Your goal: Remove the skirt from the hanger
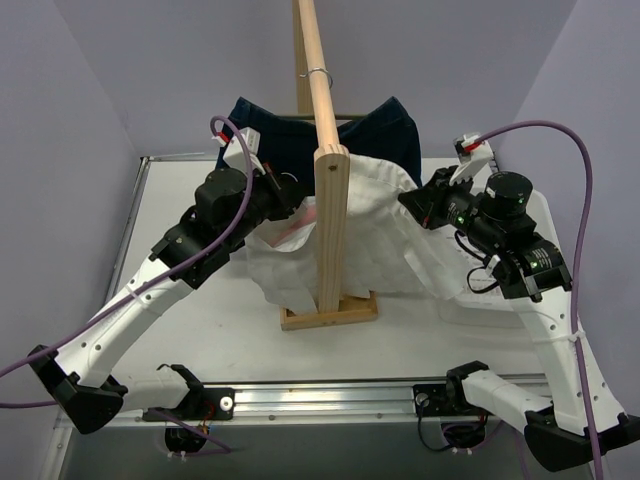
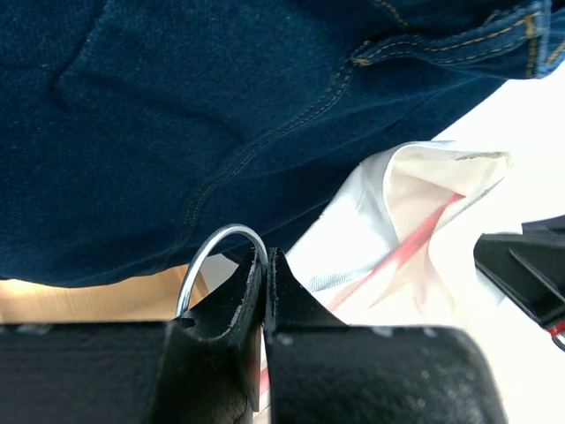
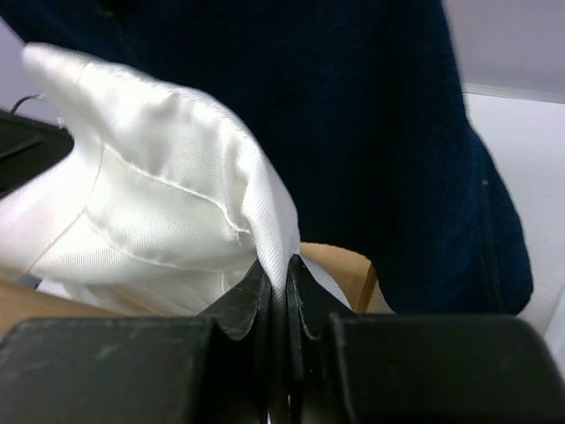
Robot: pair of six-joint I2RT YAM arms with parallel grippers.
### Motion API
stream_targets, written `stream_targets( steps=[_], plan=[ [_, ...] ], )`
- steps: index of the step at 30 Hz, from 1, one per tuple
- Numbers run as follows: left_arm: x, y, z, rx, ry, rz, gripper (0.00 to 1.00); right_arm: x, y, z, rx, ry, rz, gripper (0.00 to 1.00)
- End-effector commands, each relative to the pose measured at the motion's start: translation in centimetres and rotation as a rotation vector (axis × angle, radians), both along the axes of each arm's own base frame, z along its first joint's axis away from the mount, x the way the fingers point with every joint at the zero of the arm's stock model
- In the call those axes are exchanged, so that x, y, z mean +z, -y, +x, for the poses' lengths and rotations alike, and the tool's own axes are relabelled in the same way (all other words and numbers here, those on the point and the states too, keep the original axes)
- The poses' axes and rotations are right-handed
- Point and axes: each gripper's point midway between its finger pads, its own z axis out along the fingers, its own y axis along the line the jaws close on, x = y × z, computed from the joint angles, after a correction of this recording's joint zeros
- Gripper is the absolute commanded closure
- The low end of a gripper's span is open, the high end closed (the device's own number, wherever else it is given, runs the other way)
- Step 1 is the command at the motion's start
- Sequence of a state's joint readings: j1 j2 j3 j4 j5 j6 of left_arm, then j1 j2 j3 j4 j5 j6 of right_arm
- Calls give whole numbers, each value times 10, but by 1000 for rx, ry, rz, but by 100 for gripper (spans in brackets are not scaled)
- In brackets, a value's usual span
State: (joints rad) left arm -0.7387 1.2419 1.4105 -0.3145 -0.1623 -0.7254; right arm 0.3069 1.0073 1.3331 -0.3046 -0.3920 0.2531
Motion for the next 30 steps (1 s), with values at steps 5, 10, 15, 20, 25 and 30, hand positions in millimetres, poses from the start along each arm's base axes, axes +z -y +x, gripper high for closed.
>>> stream_targets(
  steps=[5, 10, 15, 20, 25, 30],
  plan=[
    [23, -10, -13, -17, 75, -34, 98, 30, 75, 30, -516, 37, 105, 100],
    [15, -17, -18, -21, 82, -7, 98, 22, 124, 22, -794, -7, 166, 100],
    [14, -14, -25, -74, 109, 25, 98, 18, 100, 31, -594, 2, 116, 100],
    [15, -15, -25, -80, 121, 42, 98, 14, 43, 32, -204, -8, 8, 70],
    [15, -10, -25, -100, 118, 42, 98, 35, 44, 26, -181, 57, -17, 31],
    [15, -7, -25, -115, 112, 39, 98, 45, 31, 24, -83, 78, -43, 32]
  ],
)
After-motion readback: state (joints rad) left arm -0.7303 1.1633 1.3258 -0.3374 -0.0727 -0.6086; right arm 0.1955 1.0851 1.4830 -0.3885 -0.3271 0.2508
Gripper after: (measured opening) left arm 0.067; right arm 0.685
